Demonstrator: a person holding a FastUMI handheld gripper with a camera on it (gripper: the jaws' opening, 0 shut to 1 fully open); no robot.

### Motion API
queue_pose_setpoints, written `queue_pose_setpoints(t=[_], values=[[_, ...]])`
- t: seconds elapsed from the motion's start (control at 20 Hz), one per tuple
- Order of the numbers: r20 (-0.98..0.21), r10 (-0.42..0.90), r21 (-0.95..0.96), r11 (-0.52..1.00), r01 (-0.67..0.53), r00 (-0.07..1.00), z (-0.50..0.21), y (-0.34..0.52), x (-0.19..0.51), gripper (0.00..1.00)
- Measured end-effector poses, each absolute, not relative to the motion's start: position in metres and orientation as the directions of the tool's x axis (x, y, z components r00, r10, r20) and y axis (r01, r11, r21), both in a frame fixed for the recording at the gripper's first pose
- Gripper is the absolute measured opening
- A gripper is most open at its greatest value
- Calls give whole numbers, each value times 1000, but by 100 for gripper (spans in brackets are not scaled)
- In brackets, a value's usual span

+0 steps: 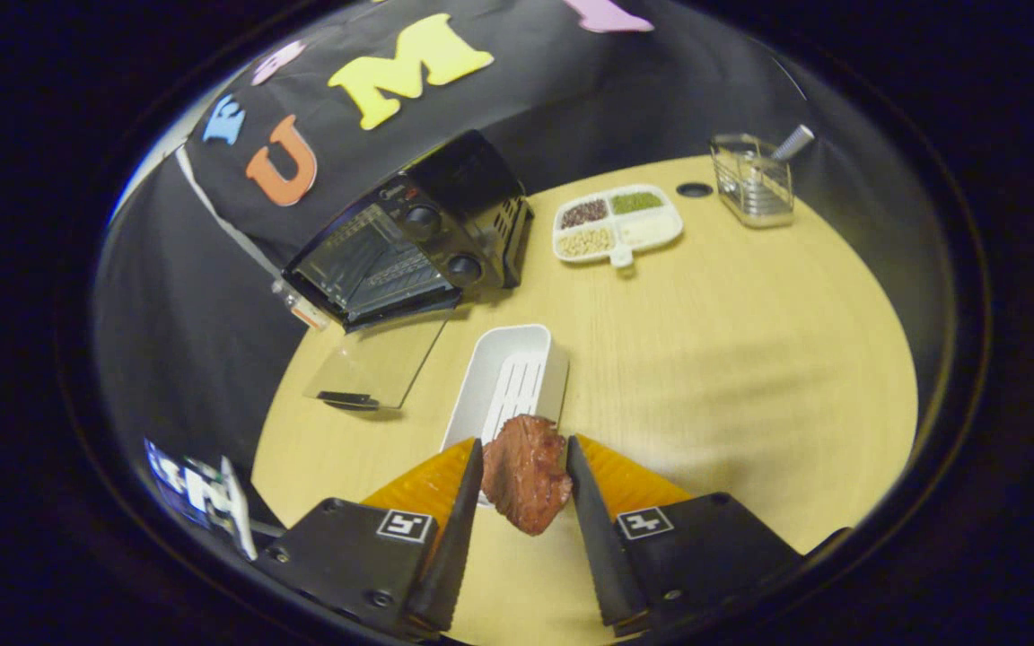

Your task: Open the toaster oven, put the food inside, and close the toaster oven door.

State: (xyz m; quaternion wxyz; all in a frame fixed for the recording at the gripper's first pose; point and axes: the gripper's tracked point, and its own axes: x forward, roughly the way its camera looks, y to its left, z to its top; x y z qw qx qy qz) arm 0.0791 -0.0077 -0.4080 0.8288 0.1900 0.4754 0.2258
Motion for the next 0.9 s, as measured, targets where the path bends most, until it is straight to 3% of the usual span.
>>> queue_pose_setpoints(t=[0.25, 0.55, 0.9], values=[[-659, 624, 663, 746, -69, 420, -403, -4, 82, 18], [-569, 670, 719, 686, -105, 477, -348, 23, 90, 16], [-441, 667, 792, 604, -89, 601, -296, 119, 121, 16]])
